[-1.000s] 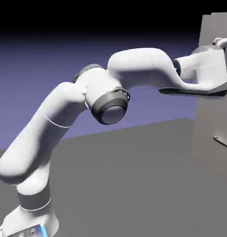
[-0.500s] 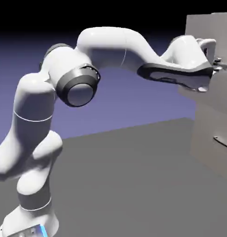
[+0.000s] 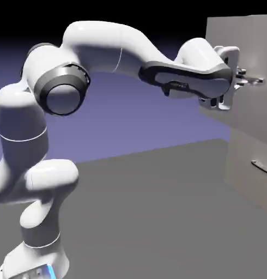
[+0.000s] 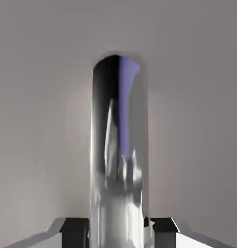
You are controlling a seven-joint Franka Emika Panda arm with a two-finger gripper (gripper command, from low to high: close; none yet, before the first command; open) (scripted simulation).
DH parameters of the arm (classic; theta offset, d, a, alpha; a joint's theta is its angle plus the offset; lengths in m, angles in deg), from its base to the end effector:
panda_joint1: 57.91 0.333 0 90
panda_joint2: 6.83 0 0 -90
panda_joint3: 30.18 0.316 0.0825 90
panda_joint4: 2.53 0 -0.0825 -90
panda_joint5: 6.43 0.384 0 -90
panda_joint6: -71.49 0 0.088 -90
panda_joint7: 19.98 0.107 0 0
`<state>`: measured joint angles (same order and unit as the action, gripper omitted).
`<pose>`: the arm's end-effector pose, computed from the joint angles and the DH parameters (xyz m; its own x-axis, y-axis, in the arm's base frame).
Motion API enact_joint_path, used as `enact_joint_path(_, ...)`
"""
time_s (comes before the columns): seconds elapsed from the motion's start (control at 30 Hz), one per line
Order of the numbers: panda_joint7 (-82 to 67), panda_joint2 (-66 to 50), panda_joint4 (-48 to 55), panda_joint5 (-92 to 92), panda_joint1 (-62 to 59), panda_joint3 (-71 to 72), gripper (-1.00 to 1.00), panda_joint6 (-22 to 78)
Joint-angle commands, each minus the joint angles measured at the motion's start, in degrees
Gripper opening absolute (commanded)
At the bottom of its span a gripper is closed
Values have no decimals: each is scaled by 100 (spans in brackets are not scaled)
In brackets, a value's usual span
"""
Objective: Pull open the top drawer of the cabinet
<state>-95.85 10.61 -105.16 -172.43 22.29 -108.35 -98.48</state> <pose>0.5653 -0.0347 0.5849 0.0011 -0.7071 -0.7071 0.0001 0.7071 -0.7071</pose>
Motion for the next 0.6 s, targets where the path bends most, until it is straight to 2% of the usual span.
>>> enact_joint_path(0.0, 1, 16, -76, 0, -210, 199, -100, 6)
enact_joint_path(0.57, -126, 839, -1668, 112, -3739, 3541, -100, 102)
